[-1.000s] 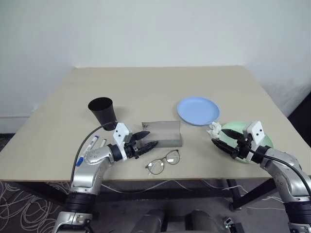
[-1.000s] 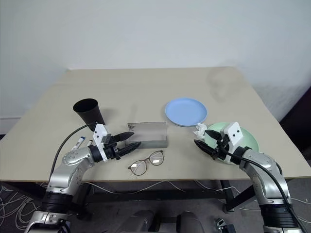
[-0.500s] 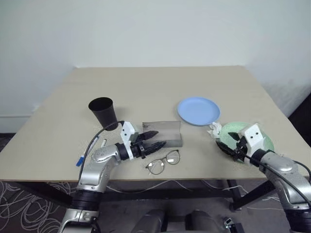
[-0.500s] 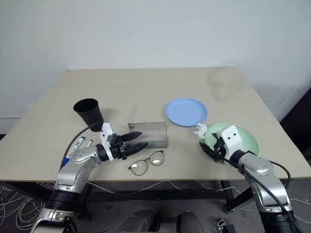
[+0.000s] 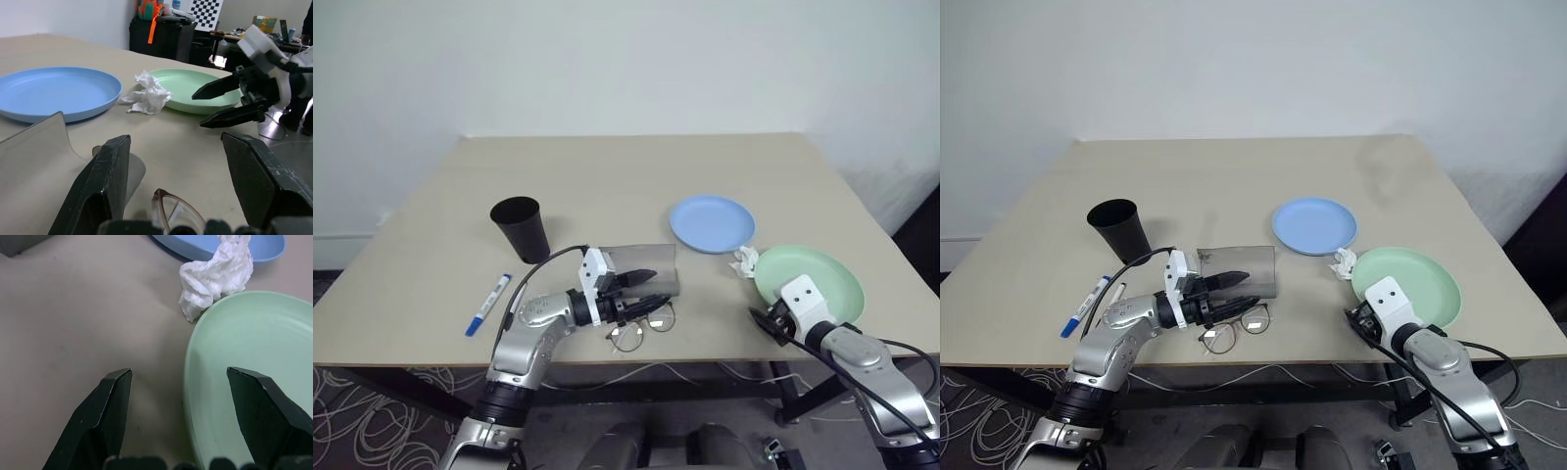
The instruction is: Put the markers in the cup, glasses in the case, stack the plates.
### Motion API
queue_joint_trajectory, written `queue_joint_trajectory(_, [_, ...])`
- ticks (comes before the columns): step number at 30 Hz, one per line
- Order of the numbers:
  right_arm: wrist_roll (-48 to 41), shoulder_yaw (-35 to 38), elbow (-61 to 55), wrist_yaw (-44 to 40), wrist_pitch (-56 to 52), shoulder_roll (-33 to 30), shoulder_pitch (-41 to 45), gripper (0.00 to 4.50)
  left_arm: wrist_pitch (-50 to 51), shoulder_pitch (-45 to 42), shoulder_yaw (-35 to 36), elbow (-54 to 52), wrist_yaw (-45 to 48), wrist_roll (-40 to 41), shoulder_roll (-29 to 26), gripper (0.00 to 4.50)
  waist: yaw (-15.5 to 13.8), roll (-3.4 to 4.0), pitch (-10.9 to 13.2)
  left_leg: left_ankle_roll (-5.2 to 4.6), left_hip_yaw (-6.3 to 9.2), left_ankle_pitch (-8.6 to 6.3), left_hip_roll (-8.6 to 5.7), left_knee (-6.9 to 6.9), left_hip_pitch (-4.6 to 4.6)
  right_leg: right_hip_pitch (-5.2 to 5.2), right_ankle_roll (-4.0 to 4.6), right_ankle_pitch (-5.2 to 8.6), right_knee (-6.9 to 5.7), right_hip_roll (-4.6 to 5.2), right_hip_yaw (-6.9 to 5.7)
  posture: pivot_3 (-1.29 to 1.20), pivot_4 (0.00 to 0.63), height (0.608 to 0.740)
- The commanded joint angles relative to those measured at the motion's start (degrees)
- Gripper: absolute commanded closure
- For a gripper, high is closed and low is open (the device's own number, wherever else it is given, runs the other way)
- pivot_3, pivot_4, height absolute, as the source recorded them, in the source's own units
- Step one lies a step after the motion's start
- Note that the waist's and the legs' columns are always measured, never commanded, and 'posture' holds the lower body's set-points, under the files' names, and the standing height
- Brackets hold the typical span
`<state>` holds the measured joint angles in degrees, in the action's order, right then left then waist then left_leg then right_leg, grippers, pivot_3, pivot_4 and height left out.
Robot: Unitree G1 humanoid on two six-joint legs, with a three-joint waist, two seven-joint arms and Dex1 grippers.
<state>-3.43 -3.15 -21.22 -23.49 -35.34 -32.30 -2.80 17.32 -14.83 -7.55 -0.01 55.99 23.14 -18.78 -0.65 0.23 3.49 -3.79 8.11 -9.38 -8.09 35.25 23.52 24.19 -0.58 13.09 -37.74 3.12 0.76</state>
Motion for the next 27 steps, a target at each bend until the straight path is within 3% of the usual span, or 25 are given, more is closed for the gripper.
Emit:
queue_joint_trajectory(1, [2.32,0.43,-0.95,2.11,-0.11,0.36,1.60,1.13,-0.10,-0.99,-0.36,-2.46,0.06,0.67,0.33,1.42,0.00,0.00,0.00,0.00,0.00,0.00,0.00,0.00,0.00,0.00,0.00,0.00,0.00,0.00,0.00,0.00,0.000,0.738])
queue_joint_trajectory(5, [3.02,0.68,0.26,2.72,-0.12,0.86,2.48,1.13,-0.30,-1.02,-0.82,-2.35,0.18,0.41,0.40,1.42,0.01,0.00,0.00,0.00,0.00,0.00,0.00,0.02,-0.01,-0.01,0.00,0.00,-0.01,0.00,-0.01,0.00,0.000,0.738])
queue_joint_trajectory(7, [3.39,0.70,0.61,3.00,-0.18,1.03,2.91,1.50,-0.47,-1.04,-0.98,-2.19,0.19,0.24,0.45,1.40,0.01,0.00,0.00,0.00,0.00,0.00,0.00,0.02,-0.01,-0.01,0.00,0.00,-0.01,-0.01,-0.02,0.00,0.000,0.738])
queue_joint_trajectory(9, [3.77,0.63,0.89,3.03,-0.17,1.18,3.14,1.99,-0.57,-1.07,-1.00,-2.12,0.16,0.21,0.46,1.40,0.00,0.00,0.00,0.00,0.00,0.00,0.00,0.03,-0.02,-0.01,0.00,0.00,-0.01,-0.01,-0.02,0.00,0.000,0.738])
queue_joint_trajectory(16, [4.87,-0.13,1.56,2.96,-0.11,1.70,3.81,4.47,-0.90,-1.13,-0.99,-2.02,-0.12,0.00,0.61,1.40,0.00,0.00,0.00,0.00,0.00,0.00,0.00,0.05,-0.01,-0.02,-0.01,-0.01,0.00,-0.01,-0.02,0.00,0.000,0.738])
queue_joint_trajectory(27, [8.58,-0.13,5.52,5.20,0.74,1.70,6.74,4.47,-1.20,-0.98,-0.67,-2.16,-0.67,-0.19,0.42,1.40,-0.02,0.00,0.00,0.00,0.01,0.00,0.00,0.08,-0.04,-0.06,-0.01,-0.01,-0.01,-0.02,-0.04,0.00,0.000,0.738])
